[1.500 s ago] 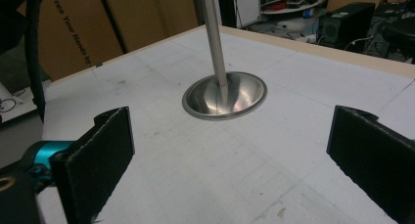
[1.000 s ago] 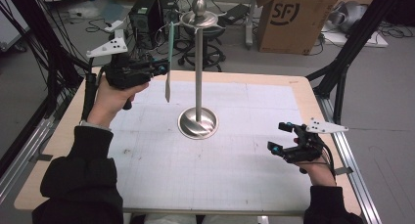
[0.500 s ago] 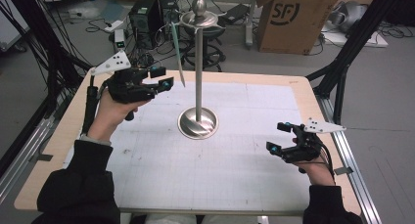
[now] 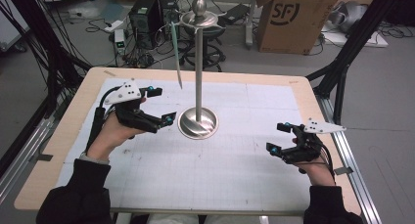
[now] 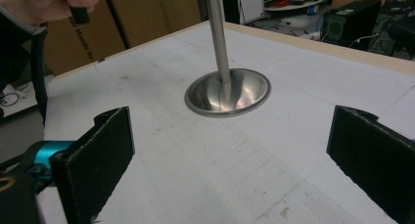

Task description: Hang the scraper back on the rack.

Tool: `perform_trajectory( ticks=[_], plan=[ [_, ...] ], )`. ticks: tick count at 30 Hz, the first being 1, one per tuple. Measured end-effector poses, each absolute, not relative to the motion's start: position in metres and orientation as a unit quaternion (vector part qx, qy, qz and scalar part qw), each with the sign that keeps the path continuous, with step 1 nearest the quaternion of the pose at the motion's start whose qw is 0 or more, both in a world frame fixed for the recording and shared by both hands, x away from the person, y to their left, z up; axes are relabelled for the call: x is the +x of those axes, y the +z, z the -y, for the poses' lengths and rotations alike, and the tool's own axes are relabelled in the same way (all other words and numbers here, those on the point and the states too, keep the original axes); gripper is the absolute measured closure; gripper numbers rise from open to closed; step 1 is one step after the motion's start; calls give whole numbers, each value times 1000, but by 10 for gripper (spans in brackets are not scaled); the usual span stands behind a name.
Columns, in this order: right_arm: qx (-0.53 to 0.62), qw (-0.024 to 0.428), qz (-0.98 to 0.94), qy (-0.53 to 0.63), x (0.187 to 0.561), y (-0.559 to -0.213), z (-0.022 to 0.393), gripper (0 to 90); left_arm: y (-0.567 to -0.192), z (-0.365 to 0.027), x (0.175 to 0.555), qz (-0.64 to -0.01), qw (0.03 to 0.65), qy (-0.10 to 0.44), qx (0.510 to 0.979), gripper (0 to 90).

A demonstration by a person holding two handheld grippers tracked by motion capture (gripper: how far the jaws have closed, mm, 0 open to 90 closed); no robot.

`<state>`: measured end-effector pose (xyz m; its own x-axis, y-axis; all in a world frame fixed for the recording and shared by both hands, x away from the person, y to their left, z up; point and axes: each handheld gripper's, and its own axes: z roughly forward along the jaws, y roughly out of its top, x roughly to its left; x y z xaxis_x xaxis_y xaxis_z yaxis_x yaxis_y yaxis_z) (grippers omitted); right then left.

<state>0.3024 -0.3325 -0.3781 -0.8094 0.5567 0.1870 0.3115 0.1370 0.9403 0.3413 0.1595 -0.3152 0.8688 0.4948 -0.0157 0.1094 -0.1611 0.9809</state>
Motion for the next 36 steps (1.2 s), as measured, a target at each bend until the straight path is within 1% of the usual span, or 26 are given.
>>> perform_trajectory(
  ticks=[2,4,10,16,18,20,23,28,33,36],
  plan=[
    [292,105,-746,589,300,-378,334,26,-323,-162,339,-188,642,132,732,16],
    [292,107,-745,590,299,-377,335,26,-329,-164,335,-185,649,134,726,16],
    [294,111,-746,587,298,-378,334,26,-348,-175,329,-201,640,148,727,16],
    [299,113,-749,580,297,-382,333,26,-377,-191,326,-226,618,167,734,16],
    [300,116,-748,580,296,-382,334,26,-384,-194,328,-241,596,171,746,16],
    [299,120,-746,582,295,-381,333,26,-390,-197,328,-249,593,177,745,16],
    [293,129,-743,587,294,-381,331,26,-395,-203,328,-260,584,187,746,16],
    [295,128,-745,585,295,-387,328,26,-399,-220,327,-285,570,199,745,16],
    [299,131,-741,586,295,-388,329,26,-401,-233,323,-286,580,209,733,17],
    [300,135,-738,589,295,-388,331,26,-405,-241,324,-303,579,206,729,17]
  ],
)
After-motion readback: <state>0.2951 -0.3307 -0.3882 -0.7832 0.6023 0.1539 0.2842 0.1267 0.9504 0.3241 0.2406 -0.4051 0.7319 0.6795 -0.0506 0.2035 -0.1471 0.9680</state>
